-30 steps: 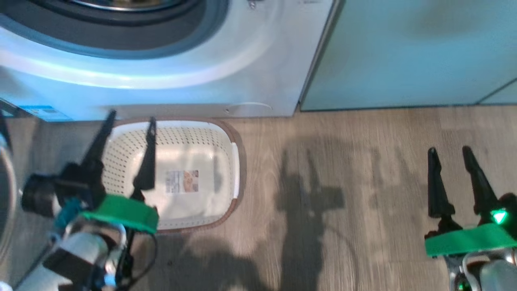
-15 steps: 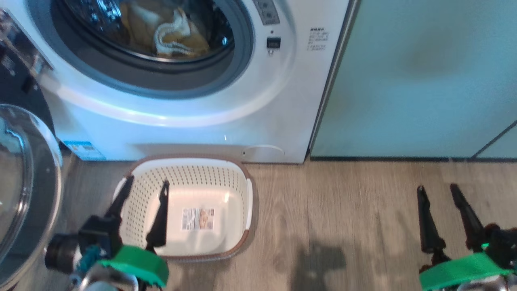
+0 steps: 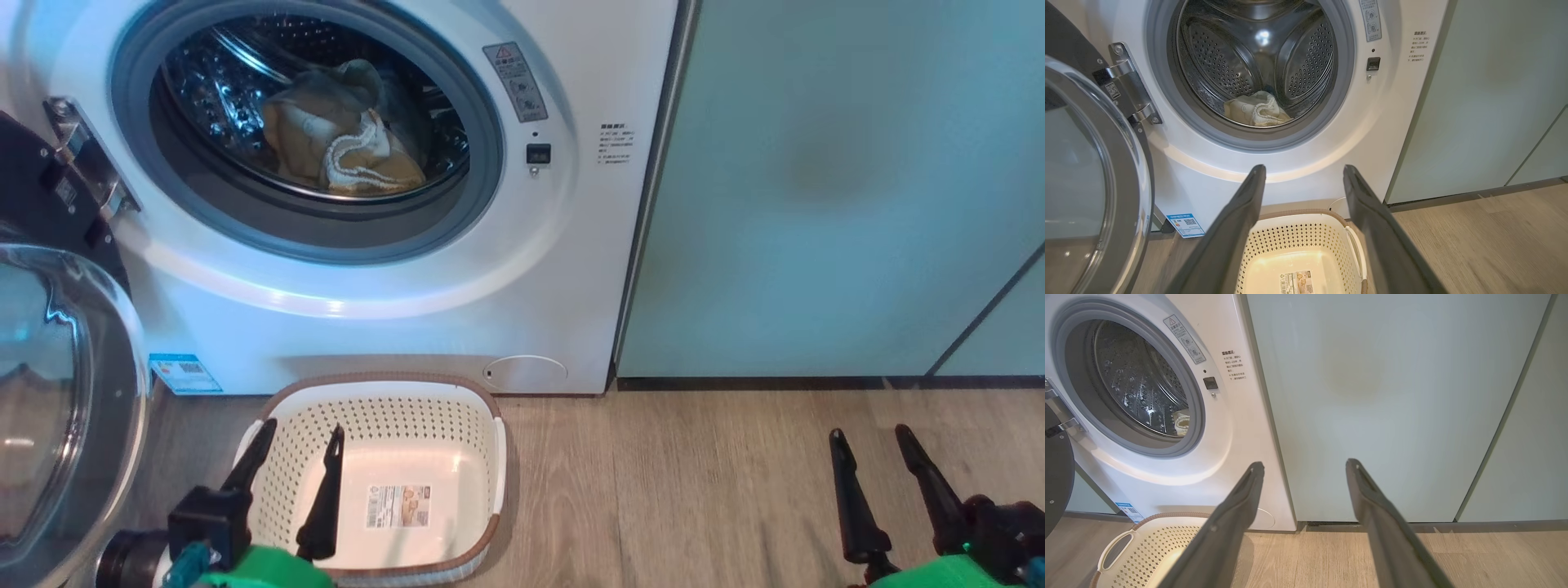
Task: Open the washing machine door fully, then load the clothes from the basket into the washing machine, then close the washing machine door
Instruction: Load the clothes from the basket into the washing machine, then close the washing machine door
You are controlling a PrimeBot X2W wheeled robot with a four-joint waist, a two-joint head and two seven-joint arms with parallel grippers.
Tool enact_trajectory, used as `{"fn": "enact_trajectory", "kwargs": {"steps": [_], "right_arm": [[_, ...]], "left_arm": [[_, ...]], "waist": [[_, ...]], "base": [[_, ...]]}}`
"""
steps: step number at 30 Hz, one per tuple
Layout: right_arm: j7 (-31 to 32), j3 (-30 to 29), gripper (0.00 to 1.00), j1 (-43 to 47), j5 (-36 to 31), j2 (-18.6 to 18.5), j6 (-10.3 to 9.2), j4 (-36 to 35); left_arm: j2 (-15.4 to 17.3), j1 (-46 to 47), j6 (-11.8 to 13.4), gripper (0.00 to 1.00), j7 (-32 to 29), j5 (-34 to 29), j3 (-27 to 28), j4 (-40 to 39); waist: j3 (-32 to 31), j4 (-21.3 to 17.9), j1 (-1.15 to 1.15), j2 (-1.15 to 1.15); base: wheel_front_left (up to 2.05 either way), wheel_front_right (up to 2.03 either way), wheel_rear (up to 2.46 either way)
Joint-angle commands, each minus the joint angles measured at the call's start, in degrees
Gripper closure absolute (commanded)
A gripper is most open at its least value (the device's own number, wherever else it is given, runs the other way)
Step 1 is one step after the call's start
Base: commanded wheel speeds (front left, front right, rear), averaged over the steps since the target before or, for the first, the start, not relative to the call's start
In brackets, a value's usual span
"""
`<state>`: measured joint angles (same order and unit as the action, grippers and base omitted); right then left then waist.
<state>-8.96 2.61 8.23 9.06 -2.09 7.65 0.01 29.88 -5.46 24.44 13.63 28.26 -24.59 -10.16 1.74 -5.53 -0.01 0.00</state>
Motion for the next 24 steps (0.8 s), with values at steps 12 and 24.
{"fn": "enact_trajectory", "kwargs": {"steps": [12, 24], "right_arm": [[0.8, 1.5, 0.0, -0.8, -0.1, -0.8, -0.16, -3.1], [0.8, 1.2, 0.0, -0.5, -0.2, -0.8, -0.16, -3.4]], "left_arm": [[1.4, 1.6, 5.6, 0.0, 0.2, 0.2, 2.2, -2.0], [1.3, 1.8, 5.9, 0.0, 0.4, -0.1, 2.1, -1.9]], "waist": [[-0.5, -0.4, 0.01, 0.0], [-1.0, -0.1, 0.01, 0.0]], "base": [[0.0, 0.0, 0.0], [0.0, 0.0, 0.0]]}}
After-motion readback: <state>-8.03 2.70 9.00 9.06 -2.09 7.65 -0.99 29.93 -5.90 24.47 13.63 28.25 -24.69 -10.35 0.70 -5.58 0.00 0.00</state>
